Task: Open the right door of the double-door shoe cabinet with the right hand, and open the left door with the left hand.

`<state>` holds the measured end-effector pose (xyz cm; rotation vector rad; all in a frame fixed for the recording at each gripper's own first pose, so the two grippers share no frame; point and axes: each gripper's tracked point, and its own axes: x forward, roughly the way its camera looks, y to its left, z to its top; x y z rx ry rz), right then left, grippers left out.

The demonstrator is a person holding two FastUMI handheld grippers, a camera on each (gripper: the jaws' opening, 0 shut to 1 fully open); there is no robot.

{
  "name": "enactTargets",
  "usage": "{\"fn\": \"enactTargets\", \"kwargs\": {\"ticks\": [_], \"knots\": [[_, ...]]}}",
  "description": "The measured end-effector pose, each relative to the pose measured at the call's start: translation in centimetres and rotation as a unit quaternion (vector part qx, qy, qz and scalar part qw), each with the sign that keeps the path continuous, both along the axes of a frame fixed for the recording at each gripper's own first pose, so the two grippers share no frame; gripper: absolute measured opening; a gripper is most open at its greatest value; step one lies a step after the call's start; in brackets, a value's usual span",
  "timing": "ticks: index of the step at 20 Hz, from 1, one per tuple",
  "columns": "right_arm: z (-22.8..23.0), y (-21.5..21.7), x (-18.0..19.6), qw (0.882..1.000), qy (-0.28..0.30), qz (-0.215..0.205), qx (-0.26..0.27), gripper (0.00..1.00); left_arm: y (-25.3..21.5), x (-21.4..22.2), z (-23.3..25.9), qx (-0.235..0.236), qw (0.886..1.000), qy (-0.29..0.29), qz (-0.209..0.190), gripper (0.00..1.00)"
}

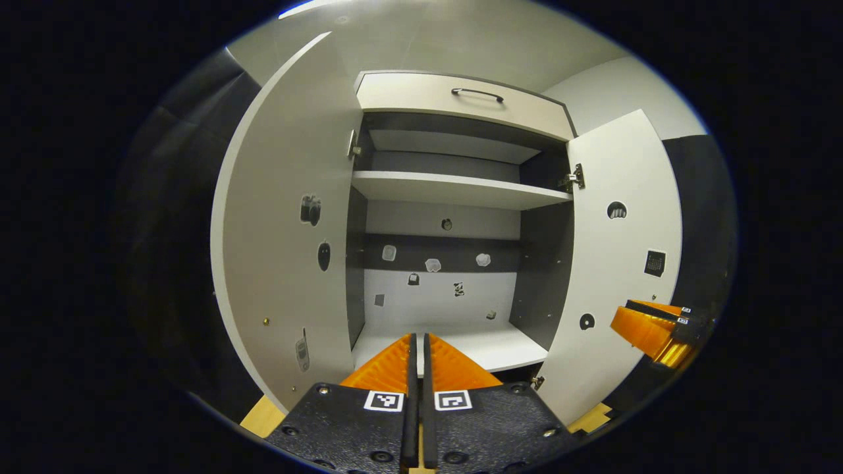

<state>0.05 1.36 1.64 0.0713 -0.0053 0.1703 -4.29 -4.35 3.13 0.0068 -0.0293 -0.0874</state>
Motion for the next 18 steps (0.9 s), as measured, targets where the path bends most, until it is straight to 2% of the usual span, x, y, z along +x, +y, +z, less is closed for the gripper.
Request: {"fn": "enactTargets", "kwargs": {"ticks": [1,3,4,6,7,8,10,12,13,14,17,18], "knots": [[-0.1,0.3,0.0,1.000,0.001,0.002,0.001,0.30,-0.5,0.0,0.1,0.003,1.000,-0.004,-0.007,0.08],[-0.3,0.9,0.3,1.000,0.004,0.007,0.002,0.55,-1.2,0.2,0.3,0.005,1.000,-0.008,-0.016,0.43],[-0.3,1.0,0.4,1.000,0.005,0.009,0.003,0.72,-1.4,0.3,0.4,0.003,1.000,-0.011,-0.020,0.61],[-0.3,1.2,0.6,1.000,0.003,0.009,0.005,0.86,-1.8,0.5,0.7,-0.006,1.000,-0.019,-0.022,0.96],[-0.3,1.3,0.7,1.000,0.003,0.008,0.008,0.83,-1.8,0.5,0.8,-0.009,0.999,-0.022,-0.021,0.99],[-0.2,1.4,0.7,1.000,0.002,0.011,0.010,0.86,-1.9,0.5,0.8,-0.011,0.999,-0.024,-0.020,0.98],[-0.2,1.4,0.9,1.000,0.001,0.009,0.013,0.99,-2.2,0.6,0.9,-0.013,0.999,-0.025,-0.025,0.96],[-0.2,1.4,1.0,1.000,0.001,0.007,0.013,0.99,-2.4,0.8,0.9,-0.016,0.999,-0.028,-0.027,0.96],[-0.2,1.4,1.1,1.000,0.001,0.006,0.013,0.94,-2.3,0.9,1.0,-0.016,0.999,-0.029,-0.027,0.96],[-0.2,1.4,1.2,1.000,0.001,0.005,0.012,0.99,-2.3,1.0,1.0,-0.016,0.999,-0.030,-0.027,0.96],[-0.4,1.5,1.4,1.000,0.003,0.004,0.010,0.98,-2.4,1.2,0.9,-0.015,0.999,-0.028,-0.028,0.96],[-0.4,1.5,1.4,1.000,0.003,0.003,0.010,0.98,-2.3,1.3,0.8,-0.017,0.999,-0.028,-0.029,0.99]]}}
